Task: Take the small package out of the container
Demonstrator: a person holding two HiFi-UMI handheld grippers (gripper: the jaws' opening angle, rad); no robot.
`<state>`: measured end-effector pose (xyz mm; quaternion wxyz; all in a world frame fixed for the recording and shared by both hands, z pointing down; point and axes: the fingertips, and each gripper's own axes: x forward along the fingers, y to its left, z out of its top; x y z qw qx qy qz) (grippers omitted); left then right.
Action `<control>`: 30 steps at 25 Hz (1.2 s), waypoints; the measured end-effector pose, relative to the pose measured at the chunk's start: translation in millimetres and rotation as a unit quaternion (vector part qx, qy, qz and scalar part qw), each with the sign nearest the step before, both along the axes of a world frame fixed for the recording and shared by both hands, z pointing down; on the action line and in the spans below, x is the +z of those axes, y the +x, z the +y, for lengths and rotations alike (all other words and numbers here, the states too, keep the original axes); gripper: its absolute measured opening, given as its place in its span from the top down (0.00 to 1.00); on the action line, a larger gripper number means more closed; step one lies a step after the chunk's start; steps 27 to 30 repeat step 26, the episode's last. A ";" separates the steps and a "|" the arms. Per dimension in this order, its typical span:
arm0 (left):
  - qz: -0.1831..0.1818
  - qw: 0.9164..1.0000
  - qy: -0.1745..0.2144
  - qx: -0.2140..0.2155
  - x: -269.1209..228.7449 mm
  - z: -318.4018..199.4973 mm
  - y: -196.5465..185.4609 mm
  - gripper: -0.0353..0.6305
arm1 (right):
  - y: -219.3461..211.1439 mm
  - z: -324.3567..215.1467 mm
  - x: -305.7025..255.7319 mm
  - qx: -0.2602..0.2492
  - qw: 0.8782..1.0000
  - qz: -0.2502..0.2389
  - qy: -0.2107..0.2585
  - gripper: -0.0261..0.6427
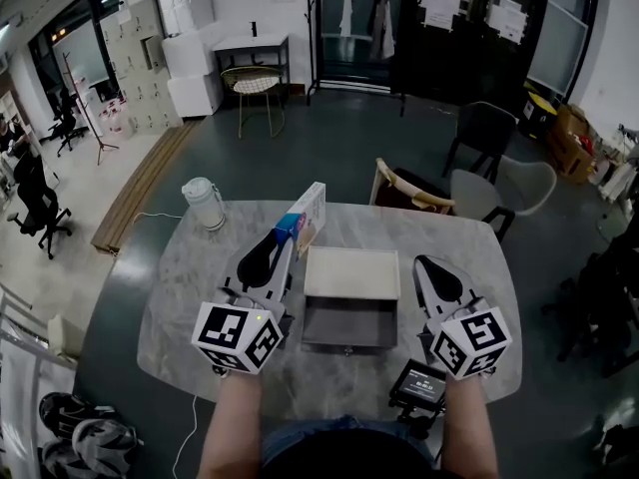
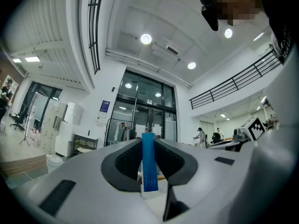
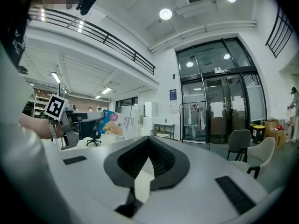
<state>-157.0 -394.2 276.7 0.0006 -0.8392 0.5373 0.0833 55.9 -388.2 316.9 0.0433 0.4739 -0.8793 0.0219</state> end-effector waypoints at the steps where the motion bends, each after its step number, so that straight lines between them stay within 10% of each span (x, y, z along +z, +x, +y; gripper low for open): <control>1: 0.001 1.000 0.000 -0.001 -0.7 -0.8 0.9 0.81 | 0.7 -0.8 -0.4 -0.002 1.000 0.003 0.000 0.92; 30: -0.006 1.000 0.003 -0.009 -1.3 -9.6 1.0 0.81 | 9.2 -16.0 3.8 0.000 1.000 -0.003 -0.003 0.92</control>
